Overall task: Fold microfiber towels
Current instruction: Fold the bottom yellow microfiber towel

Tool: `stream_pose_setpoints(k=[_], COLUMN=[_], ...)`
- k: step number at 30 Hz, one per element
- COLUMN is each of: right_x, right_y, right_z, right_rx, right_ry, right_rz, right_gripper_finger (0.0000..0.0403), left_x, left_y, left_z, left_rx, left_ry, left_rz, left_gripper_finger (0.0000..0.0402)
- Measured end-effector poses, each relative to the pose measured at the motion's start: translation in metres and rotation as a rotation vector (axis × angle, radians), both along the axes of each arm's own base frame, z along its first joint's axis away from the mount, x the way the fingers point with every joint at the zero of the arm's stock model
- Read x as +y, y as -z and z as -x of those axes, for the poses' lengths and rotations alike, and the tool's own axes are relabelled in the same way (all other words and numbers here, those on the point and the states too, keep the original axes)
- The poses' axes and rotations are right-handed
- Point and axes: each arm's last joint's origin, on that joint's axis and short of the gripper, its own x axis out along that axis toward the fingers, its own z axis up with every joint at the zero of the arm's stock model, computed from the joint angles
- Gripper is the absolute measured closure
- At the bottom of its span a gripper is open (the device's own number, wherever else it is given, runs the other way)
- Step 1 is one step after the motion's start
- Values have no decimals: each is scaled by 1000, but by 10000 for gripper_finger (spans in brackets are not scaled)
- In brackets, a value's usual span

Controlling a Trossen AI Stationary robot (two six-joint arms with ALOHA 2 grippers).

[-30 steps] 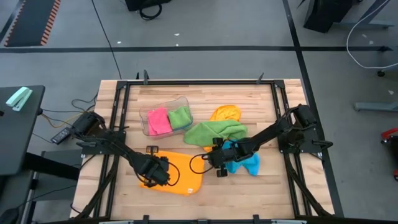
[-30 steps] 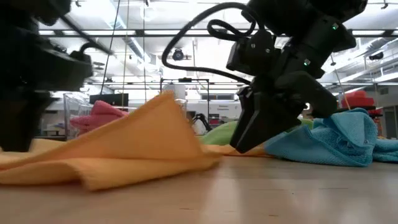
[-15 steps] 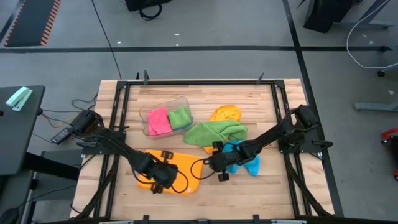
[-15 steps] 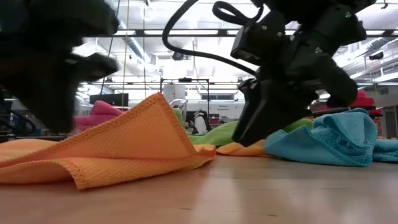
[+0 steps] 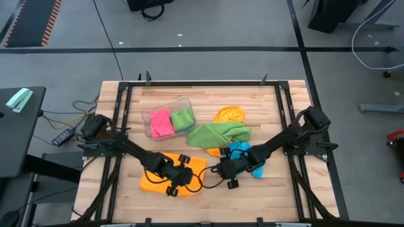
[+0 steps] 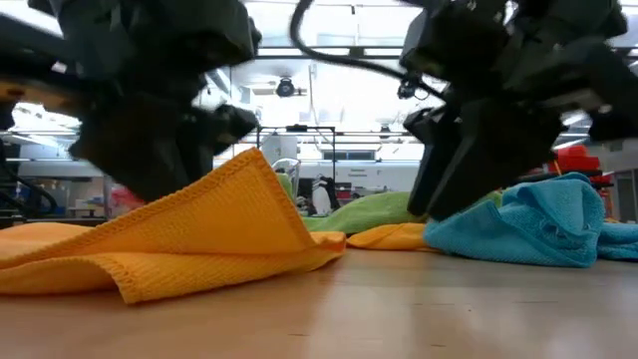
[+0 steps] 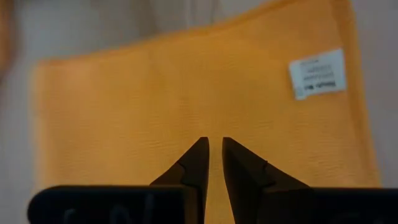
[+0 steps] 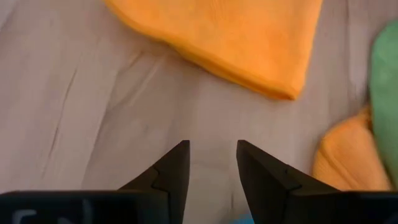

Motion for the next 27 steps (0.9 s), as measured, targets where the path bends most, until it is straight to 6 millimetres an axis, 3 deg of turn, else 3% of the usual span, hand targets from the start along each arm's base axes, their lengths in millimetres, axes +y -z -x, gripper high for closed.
stream_pose_setpoints(k=[10, 18, 27], right_x=[1, 2, 1], right_y=[-5, -5, -5], right_z=[1, 0, -1], right_rx=[-27, -36, -52], right_ry=[11, 12, 114], right_rz=[8, 3, -31], right_gripper_finger=[272, 272, 272], left_x=[6, 35, 52], left_y=[22, 25, 7], left_z=[-11, -16, -7], left_rx=[36, 56, 89], left_ry=[-27, -212, -257], left_rz=[17, -107, -133], left_gripper_finger=[360, 372, 379])
